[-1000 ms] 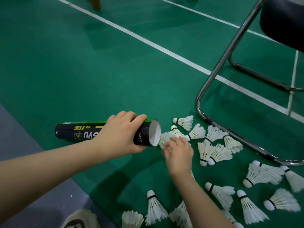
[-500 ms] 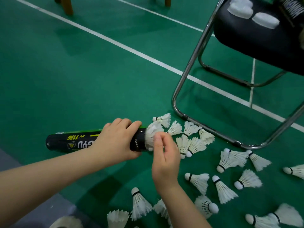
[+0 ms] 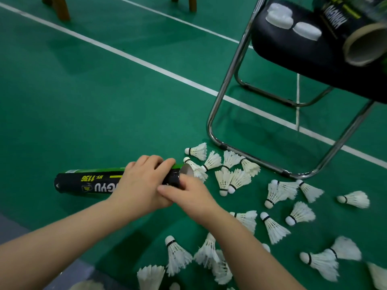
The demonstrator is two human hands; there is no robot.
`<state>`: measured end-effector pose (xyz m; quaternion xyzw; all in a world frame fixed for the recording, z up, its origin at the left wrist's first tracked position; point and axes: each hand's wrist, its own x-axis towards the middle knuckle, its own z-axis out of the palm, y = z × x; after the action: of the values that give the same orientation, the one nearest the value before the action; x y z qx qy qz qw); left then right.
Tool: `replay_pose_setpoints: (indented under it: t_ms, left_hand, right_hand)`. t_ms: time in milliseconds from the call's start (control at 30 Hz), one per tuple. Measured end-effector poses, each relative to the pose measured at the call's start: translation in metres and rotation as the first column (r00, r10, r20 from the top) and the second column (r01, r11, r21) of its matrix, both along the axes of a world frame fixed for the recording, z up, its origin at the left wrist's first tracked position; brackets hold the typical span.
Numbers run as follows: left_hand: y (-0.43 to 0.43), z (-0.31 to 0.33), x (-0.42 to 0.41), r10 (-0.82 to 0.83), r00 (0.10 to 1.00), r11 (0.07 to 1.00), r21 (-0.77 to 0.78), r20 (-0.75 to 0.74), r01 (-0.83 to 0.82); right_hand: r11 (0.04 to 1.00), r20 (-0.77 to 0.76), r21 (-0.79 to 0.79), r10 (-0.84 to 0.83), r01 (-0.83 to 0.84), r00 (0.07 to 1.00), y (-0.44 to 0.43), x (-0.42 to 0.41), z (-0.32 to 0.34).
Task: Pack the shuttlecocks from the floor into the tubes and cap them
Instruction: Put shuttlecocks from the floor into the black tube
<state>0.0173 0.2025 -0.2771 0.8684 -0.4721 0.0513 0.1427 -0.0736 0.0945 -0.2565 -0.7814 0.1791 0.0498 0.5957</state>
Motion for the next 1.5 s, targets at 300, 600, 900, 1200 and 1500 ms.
replay_pose_setpoints:
  t_ms: [300, 600, 900, 1200, 1500]
  left_hand:
    - [0.017, 0.013, 0.034, 0.167, 0.982, 0.986, 0.0, -0.092, -0.167]
    - [0.014, 0.009, 0.05, 0.184, 0.981, 0.979, -0.074, -0.069, -0.189]
    - [0.006, 0.007, 0.055, 0.161, 0.983, 0.983, -0.07, -0.093, -0.168]
    - [0.001, 0.003, 0.056, 0.168, 0.981, 0.985, -0.021, -0.099, -0.17]
    - [-0.004, -0.004, 0.042, 0.133, 0.988, 0.991, 0.044, -0.075, -0.13]
  right_hand:
    - [0.782, 0.1, -0.04, -0.616, 0.622, 0.781, -0.026, -0.014, -0.054]
    - [0.542, -0.196, -0.829, -0.056, -0.135, 0.979, -0.074, 0.052, -0.097]
    - [0.384, -0.412, -0.821, 0.116, -0.423, 0.904, -0.068, 0.079, -0.121]
    - [0.619, -0.144, -0.783, -0.089, -0.058, 0.986, -0.075, 0.066, -0.112]
    - [0.649, 0.406, -0.145, -0.649, 0.746, 0.643, -0.061, 0.023, -0.072]
